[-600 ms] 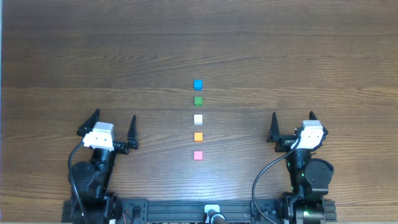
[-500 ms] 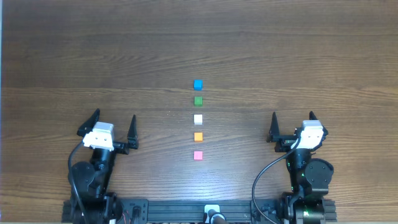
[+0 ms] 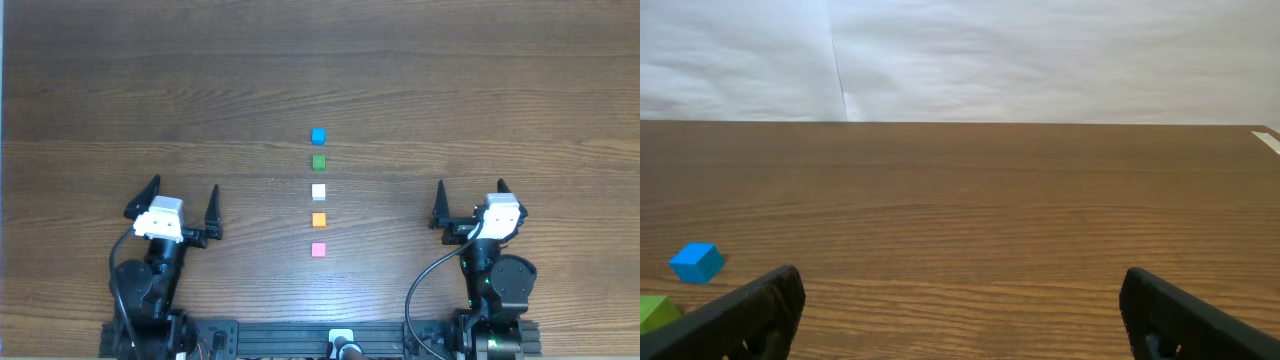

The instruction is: Stack Cubes

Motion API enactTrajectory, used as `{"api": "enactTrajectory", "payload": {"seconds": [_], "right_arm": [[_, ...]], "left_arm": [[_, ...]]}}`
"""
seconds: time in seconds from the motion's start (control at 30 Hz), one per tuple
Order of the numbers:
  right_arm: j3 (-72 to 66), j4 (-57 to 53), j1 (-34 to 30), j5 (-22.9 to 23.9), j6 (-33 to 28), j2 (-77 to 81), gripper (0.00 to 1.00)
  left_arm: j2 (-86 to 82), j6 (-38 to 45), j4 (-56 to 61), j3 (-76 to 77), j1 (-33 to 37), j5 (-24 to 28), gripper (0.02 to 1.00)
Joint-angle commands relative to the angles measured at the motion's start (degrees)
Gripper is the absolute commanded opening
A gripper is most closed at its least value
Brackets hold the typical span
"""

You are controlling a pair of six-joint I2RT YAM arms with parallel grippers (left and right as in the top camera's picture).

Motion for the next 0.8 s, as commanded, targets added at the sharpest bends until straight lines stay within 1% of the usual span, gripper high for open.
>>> {"api": "enactTrajectory", "payload": {"seconds": [0.03,0.8], "right_arm": [[-0.4,0.0,-0.3,-0.3,-0.2,-0.6,0.993],[-0.4,0.0,-0.3,-0.3,-0.2,-0.6,0.991]], "left_arm": [[-0.2,0.8,-0.2,-0.2,0.3,0.5,1.0],[-0.2,0.8,-0.2,-0.2,0.3,-0.5,1.0]]}}
